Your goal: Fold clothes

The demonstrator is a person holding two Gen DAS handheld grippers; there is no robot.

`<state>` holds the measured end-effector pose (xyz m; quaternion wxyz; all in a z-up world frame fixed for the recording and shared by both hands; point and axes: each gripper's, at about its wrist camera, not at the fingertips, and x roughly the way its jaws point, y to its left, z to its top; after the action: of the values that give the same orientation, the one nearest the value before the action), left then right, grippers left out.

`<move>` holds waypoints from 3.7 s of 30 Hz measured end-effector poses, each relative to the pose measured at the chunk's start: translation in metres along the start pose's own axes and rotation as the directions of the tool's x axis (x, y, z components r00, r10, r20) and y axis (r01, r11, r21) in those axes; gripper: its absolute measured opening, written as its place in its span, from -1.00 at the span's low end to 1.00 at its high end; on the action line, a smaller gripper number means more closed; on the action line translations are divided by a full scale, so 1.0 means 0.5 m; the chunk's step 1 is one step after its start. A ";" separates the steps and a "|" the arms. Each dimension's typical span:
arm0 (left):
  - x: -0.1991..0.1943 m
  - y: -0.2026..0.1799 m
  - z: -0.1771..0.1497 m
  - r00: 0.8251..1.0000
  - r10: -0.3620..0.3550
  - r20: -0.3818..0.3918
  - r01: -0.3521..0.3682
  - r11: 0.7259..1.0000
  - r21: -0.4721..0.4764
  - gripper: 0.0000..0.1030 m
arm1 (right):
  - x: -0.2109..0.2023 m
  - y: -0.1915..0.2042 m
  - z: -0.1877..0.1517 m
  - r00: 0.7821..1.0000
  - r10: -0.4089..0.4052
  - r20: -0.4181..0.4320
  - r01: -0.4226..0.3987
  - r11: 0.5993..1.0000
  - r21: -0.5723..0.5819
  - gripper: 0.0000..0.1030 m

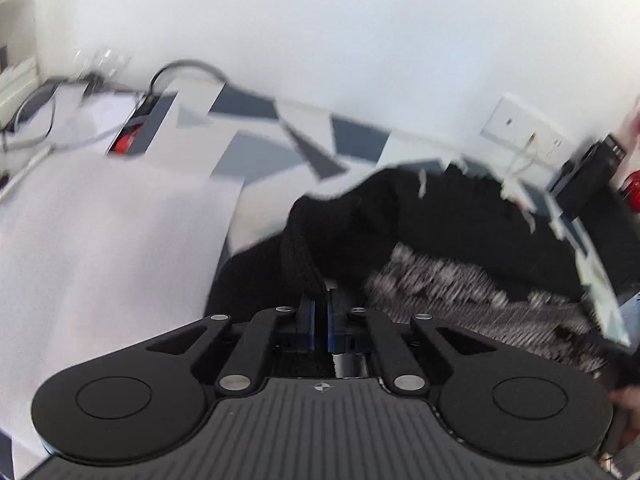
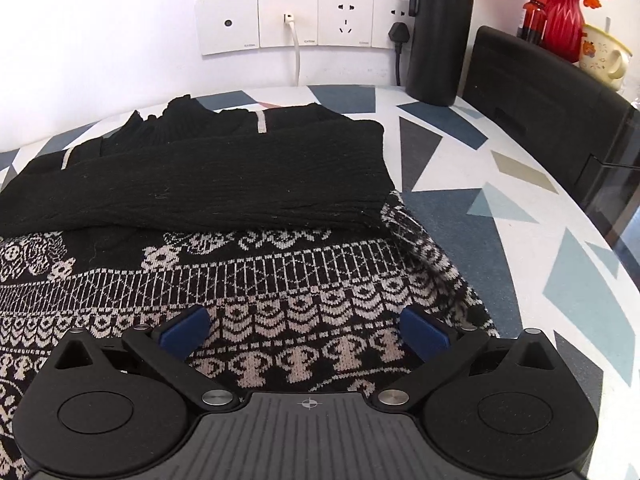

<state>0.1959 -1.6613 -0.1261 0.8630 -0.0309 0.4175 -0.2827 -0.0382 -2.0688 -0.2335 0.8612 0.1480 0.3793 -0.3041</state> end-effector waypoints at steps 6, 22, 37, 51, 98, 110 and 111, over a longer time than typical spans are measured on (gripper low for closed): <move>-0.014 -0.090 0.124 0.977 -0.173 0.126 0.167 0.984 0.056 -0.89 | -0.001 -0.001 -0.006 1.000 0.007 0.020 -0.007 1.000 -0.001 0.99; 0.414 -0.322 0.110 0.971 -0.154 -0.184 0.196 0.952 0.237 -0.78 | -0.004 -0.008 -0.021 0.998 0.016 0.069 -0.016 1.000 -0.005 0.99; 0.195 -0.131 0.114 0.993 -0.110 0.049 0.102 0.985 0.141 0.71 | -0.005 -0.005 -0.020 0.998 0.012 0.056 -0.011 1.000 -0.003 0.99; 0.176 -0.041 -0.066 0.997 0.035 -0.065 -0.024 0.988 0.152 0.70 | -0.052 0.075 0.022 0.976 0.218 0.013 -0.217 0.976 -0.033 0.77; 0.197 -0.055 -0.123 0.988 0.143 -0.064 -0.126 0.968 0.215 0.99 | -0.031 0.297 0.043 0.783 0.595 -0.182 -0.591 0.803 0.083 -0.25; 0.199 -0.057 -0.124 0.987 0.151 -0.064 -0.135 0.969 0.207 0.99 | -0.028 0.286 0.045 0.766 0.617 -0.183 -0.606 0.787 0.115 -0.13; 0.199 -0.057 -0.124 0.987 0.151 -0.063 -0.135 0.969 0.207 0.99 | -0.024 0.291 0.040 0.767 0.610 -0.201 -0.602 0.791 0.108 -0.14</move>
<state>0.1856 -1.7251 -0.2282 0.8628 0.0981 0.4213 -0.2616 0.0593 -1.9611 -0.2077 0.8617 0.3117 0.4004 0.0017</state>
